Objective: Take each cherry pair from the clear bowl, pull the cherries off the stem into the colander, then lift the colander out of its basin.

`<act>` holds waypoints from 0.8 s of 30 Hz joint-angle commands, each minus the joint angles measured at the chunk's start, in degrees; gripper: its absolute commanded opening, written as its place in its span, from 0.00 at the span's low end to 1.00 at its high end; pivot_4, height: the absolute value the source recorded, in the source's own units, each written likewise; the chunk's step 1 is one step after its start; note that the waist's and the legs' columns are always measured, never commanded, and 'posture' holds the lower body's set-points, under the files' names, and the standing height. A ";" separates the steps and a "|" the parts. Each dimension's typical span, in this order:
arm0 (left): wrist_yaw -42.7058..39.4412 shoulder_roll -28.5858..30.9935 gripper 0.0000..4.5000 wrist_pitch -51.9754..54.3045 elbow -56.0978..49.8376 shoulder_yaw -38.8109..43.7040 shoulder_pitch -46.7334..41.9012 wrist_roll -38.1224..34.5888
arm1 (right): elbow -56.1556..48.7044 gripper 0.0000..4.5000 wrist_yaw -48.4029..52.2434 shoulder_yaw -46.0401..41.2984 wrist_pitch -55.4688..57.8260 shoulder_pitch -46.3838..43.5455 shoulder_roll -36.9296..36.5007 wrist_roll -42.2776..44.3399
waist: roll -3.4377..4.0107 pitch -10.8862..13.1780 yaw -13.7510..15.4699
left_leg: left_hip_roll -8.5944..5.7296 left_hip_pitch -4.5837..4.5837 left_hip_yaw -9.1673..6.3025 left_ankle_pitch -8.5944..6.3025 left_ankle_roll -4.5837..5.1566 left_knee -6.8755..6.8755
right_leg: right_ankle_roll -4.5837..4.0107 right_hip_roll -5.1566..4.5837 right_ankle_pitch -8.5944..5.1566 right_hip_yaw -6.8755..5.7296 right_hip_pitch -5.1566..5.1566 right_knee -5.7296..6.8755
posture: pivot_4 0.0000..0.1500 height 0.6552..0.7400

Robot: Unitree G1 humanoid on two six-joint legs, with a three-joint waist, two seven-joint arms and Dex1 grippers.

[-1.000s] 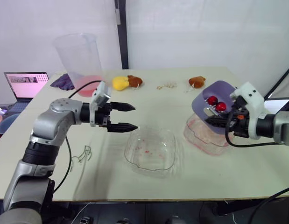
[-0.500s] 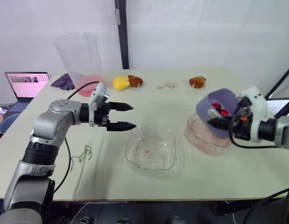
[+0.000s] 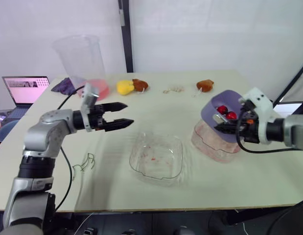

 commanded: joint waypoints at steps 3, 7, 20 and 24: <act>2.23 1.44 1.00 -1.37 -2.57 4.53 5.33 -1.00 | 8.52 0.05 14.15 21.82 -15.66 -17.68 -0.52 -11.98 | 0.01 0.01 -0.09 | 0.05 0.02 0.12 0.00 -0.01 -0.09 | 0.00 0.03 0.00 0.06 -0.06 -0.03 | 1.00 1.00; 4.71 1.30 1.00 -1.46 -6.68 5.95 10.72 -1.45 | 25.11 0.05 23.81 37.22 -32.37 -29.00 7.94 -26.35 | -0.03 0.03 -0.09 | 0.03 0.02 0.22 -0.01 -0.01 -0.07 | 0.00 0.03 0.00 0.16 -0.08 -0.04 | 1.00 1.00; 10.69 4.90 1.00 0.02 -18.74 10.03 25.39 -2.15 | 75.18 0.05 34.91 44.69 -71.51 -38.93 32.84 -46.39 | -0.07 0.03 -0.18 | -0.03 -0.24 0.00 0.01 -0.05 -0.02 | -0.01 0.04 0.01 0.17 -0.31 0.01 | 1.00 1.00; 11.55 5.86 1.00 0.13 -19.36 10.59 26.30 -2.56 | 83.17 0.05 36.64 42.72 -75.03 -40.09 36.47 -48.27 | -0.06 0.03 -0.94 | -0.01 -0.22 -0.05 0.03 -0.08 -0.07 | -0.01 0.06 0.01 0.16 -0.31 0.02 | 1.00 1.00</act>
